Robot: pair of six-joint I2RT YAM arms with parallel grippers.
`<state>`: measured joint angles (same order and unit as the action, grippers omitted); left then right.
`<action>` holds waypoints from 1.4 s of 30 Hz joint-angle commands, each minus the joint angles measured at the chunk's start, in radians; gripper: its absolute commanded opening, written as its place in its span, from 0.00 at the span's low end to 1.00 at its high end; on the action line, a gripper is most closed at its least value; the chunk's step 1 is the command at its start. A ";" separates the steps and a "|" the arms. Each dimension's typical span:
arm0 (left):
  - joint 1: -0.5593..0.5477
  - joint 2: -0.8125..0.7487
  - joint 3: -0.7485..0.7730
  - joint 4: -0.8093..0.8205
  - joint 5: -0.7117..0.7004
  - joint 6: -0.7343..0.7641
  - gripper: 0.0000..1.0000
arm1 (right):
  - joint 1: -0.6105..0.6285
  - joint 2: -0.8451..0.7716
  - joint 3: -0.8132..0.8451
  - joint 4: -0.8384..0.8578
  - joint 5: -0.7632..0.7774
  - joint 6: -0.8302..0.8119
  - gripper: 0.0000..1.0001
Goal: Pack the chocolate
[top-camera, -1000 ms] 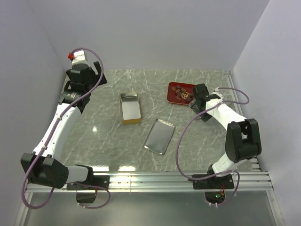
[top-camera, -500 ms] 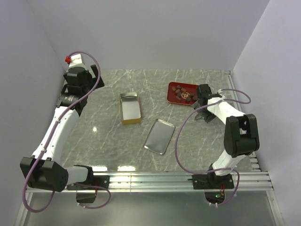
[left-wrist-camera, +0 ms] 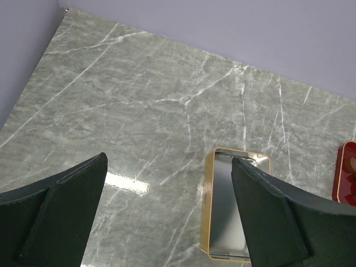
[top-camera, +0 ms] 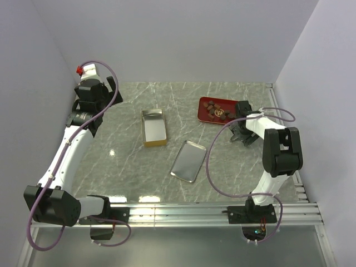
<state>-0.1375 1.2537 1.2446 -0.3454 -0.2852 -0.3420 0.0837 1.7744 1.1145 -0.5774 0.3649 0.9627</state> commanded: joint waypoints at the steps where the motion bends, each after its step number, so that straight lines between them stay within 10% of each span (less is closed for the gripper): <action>1: 0.007 -0.016 0.039 0.022 0.001 0.005 0.99 | -0.016 0.037 0.053 0.036 0.012 -0.022 0.88; 22: 0.009 0.059 0.122 0.026 -0.005 0.003 1.00 | -0.124 0.135 0.131 0.106 -0.043 -0.079 0.84; 31: 0.009 0.069 0.127 0.025 -0.009 0.000 0.99 | -0.127 0.128 0.117 0.082 -0.043 -0.091 0.63; 42: 0.009 0.053 0.084 0.028 0.020 0.000 0.99 | -0.124 -0.091 0.004 0.042 -0.017 -0.142 0.57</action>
<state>-0.1322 1.3251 1.3293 -0.3473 -0.2848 -0.3431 -0.0372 1.7954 1.1313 -0.5156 0.3233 0.8444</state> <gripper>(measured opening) 0.995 0.578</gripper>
